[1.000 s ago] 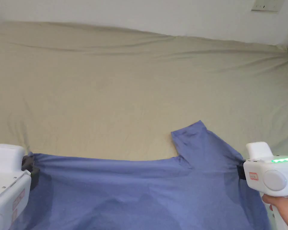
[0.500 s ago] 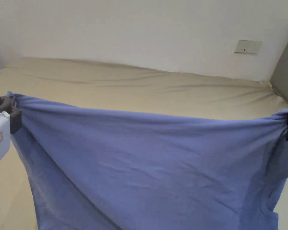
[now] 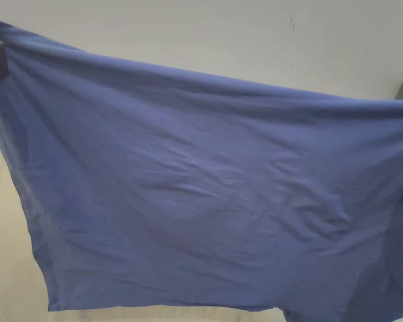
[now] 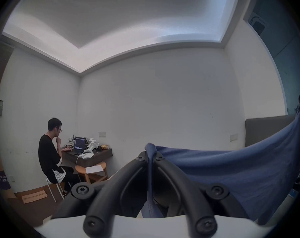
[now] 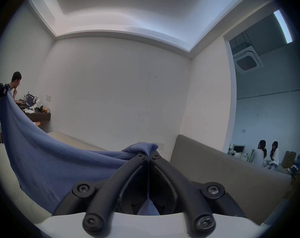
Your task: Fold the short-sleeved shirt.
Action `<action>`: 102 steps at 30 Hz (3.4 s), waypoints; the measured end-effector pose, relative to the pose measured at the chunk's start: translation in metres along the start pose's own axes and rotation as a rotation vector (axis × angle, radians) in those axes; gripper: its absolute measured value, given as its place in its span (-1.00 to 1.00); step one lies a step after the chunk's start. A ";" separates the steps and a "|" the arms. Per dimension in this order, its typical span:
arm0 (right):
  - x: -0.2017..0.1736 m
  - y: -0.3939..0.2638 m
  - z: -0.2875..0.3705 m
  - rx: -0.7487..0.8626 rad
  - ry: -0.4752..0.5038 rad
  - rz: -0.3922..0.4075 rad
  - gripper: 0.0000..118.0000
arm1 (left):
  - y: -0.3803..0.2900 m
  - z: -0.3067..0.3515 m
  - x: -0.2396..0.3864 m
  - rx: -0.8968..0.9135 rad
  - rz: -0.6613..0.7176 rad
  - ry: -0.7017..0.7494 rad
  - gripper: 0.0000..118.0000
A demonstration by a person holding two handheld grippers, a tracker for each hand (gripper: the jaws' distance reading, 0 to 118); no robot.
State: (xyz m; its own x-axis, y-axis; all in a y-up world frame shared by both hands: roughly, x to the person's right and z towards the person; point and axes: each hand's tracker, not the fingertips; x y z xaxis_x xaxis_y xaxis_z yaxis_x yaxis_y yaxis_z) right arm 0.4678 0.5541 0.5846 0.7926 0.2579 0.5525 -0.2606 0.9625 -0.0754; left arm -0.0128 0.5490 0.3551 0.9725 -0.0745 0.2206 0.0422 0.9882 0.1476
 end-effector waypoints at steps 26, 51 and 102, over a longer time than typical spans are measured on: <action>-0.061 0.050 -0.252 -0.039 -0.002 0.120 -0.97 | 0.042 -0.250 0.018 -0.095 -0.102 0.070 -0.99; -0.101 -0.130 -0.324 -0.284 0.086 0.142 -0.97 | -0.146 -0.322 0.067 -0.351 -0.108 -0.009 -0.99; -0.088 -0.398 0.065 -1.253 0.317 0.014 0.43 | -0.407 0.092 -0.013 -1.182 -0.329 -0.306 0.11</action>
State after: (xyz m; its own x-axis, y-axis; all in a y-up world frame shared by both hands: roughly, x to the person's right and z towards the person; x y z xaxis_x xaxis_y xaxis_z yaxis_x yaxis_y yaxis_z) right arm 0.4653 0.1428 0.6201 0.9345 0.1111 0.3383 0.2846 0.3376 -0.8972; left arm -0.0642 0.1355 0.3812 0.7913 -0.2107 0.5740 0.6033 0.4216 -0.6770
